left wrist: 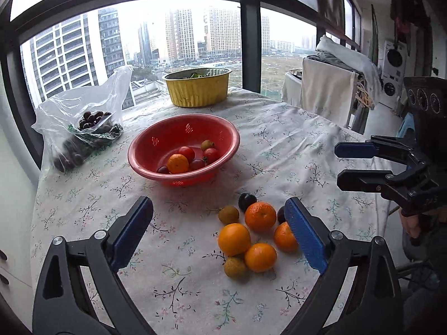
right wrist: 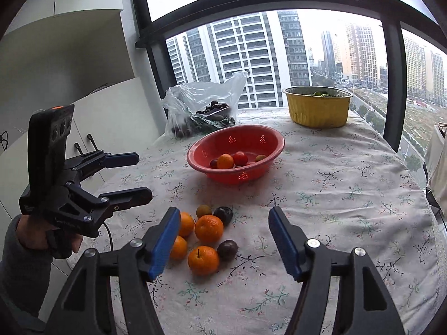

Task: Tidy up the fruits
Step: 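Move both open grippers back to the fruit pile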

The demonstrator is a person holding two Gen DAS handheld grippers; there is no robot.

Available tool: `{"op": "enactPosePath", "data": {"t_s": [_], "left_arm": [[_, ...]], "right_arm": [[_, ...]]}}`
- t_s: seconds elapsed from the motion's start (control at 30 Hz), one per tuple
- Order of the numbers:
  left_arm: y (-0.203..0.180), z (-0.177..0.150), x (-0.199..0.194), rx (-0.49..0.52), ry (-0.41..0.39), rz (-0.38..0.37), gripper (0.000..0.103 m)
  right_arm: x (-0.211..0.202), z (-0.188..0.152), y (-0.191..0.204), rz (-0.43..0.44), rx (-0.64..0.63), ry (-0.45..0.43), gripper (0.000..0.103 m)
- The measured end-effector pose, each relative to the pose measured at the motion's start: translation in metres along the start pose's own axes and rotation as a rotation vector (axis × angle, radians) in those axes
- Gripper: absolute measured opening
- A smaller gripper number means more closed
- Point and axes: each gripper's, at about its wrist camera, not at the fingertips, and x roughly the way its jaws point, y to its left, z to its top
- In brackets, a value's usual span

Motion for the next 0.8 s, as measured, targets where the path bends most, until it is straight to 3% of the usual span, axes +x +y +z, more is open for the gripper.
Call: {"op": "enactPosePath", "data": {"t_s": [0.2, 0.37, 0.57, 0.8], "left_arm": [[-0.04, -0.041, -0.043, -0.004, -0.017, 0.003, 0.1], [-0.051, -0.071, -0.05, 0.001, 0.031, 0.013, 0.1], [-0.038, -0.08, -0.03, -0.046, 0.07, 0.015, 0.1], [-0.021, -0.076, 0.003, -0.083, 0.112, 0.017, 0.1]], "right_arm": [[-0.03, -0.035, 0.017, 0.028, 0.018, -0.017, 0.069], [-0.029, -0.054, 0.025, 0.033, -0.021, 0.022, 0.069], [0.003, -0.071, 0.024, 0.05, -0.009, 0.109, 0.069], [0.048, -0.061, 0.024, 0.042, 0.024, 0.221, 0.064]]}}
